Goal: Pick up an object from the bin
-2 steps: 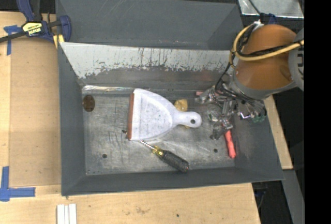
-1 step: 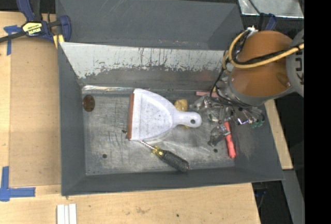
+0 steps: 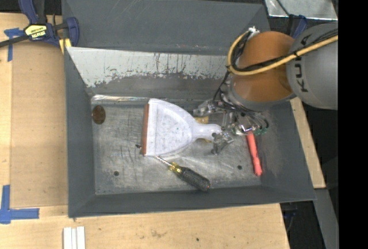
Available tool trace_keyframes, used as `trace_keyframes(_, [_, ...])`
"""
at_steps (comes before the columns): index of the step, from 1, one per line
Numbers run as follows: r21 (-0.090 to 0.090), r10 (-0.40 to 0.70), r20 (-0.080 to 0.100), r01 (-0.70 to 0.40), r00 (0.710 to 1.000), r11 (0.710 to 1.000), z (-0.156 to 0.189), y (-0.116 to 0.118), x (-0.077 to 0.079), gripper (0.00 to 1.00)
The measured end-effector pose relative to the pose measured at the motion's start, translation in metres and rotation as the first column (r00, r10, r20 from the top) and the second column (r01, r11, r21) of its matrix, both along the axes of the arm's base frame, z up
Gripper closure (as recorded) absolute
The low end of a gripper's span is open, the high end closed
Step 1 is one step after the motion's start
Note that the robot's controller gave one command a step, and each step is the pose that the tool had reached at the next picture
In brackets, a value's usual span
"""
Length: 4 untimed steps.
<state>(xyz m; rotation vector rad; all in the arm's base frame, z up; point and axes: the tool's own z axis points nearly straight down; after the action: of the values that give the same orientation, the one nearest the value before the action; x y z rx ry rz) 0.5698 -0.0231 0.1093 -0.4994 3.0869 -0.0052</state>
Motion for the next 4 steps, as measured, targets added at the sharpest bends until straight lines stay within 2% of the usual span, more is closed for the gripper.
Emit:
trace_keyframes(1, [0.011, -0.057, -0.001, 0.057, 0.998, 0.998, -0.019, -0.014, 0.041, 1.00])
trace_keyframes(2, [0.011, -0.056, -0.001, 0.056, 0.998, 0.998, -0.019, -0.014, 0.041, 1.00])
trace_keyframes(3, [0.002, -0.045, -0.010, 0.045, 0.999, 0.999, 0.001, -0.011, 0.043, 1.00])
trace_keyframes(4, [0.002, -0.065, -0.011, 0.065, 0.998, 0.998, 0.028, -0.012, 0.041, 1.00])
